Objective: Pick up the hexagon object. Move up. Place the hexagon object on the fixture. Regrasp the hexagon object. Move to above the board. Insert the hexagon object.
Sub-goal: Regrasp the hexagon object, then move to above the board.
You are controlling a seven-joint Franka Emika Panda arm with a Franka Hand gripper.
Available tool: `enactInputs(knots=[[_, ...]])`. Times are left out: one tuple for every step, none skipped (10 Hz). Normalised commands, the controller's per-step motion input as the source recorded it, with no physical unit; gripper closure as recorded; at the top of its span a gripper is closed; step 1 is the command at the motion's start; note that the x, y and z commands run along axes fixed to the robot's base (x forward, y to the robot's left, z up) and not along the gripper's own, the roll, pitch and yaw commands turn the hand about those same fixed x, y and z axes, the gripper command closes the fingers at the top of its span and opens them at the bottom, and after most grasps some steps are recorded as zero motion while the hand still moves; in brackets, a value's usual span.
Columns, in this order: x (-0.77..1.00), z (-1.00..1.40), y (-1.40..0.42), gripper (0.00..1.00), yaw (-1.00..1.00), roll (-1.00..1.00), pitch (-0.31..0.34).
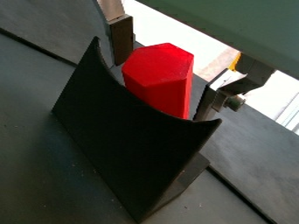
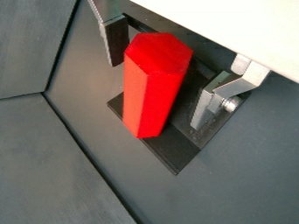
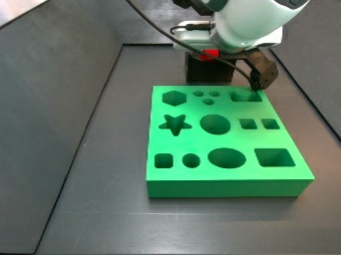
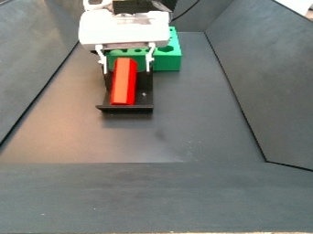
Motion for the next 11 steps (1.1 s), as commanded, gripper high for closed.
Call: enactInputs(knots=[[0.04, -0.36, -0.01, 0.00, 0.01, 0.07, 0.035], [0.04, -0.36, -0.01, 0.00, 0.01, 0.07, 0.035], [0.04, -0.36, -0.01, 0.00, 0.01, 0.07, 0.035], [0.04, -0.36, -0.01, 0.00, 0.01, 0.07, 0.035], [0.00, 0.00, 0.00, 1.00, 0.00, 0.00, 0.000], [-0.07, 1.00, 0.08, 1.00, 0.18, 0.19, 0.050], [-0.07, 1.00, 0.07, 1.00, 0.18, 0.16, 0.041], [-0.07, 1.00, 0.06, 1.00, 0.15, 0.08, 0.002], [-0.07, 1.00, 0.06, 1.00, 0.13, 0.05, -0.015], [-0.07, 1.00, 0.06, 1.00, 0.11, 0.00, -0.043], [-0.07, 1.00, 0.06, 1.00, 0.07, -0.02, -0.072]])
